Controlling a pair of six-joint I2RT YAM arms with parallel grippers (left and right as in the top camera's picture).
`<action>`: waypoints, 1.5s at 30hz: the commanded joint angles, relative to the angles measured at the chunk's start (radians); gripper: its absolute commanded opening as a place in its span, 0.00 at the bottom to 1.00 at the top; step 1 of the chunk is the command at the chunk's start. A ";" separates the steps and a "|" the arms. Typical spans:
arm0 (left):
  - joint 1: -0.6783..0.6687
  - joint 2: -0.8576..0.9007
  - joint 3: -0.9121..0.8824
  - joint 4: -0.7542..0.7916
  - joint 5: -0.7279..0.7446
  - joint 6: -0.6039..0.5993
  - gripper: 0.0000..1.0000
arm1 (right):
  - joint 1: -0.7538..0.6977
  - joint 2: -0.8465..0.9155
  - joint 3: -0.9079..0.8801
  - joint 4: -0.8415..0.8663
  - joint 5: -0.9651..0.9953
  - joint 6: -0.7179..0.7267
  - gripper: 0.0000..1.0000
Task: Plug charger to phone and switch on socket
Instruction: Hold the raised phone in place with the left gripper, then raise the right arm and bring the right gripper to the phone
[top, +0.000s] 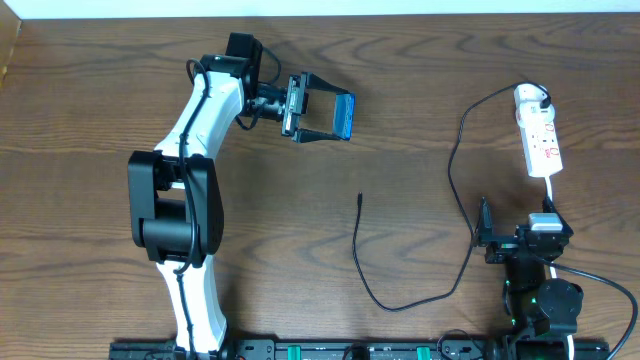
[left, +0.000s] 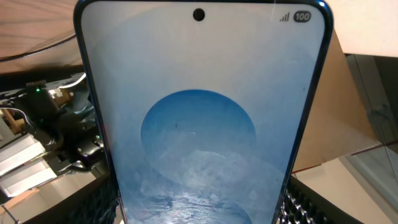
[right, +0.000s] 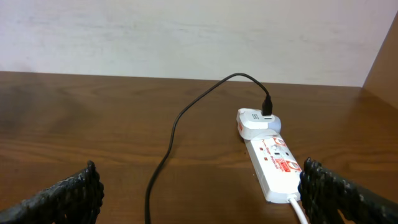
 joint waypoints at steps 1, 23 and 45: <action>0.002 -0.032 0.026 0.000 0.064 0.032 0.07 | -0.006 -0.006 -0.001 -0.001 0.008 -0.009 0.99; 0.001 -0.032 0.026 -0.001 -0.255 0.163 0.07 | -0.006 0.181 0.225 -0.121 -0.120 0.175 0.99; -0.008 -0.032 0.026 -0.022 -0.548 0.098 0.07 | -0.005 1.141 0.887 -0.086 -0.732 0.624 0.99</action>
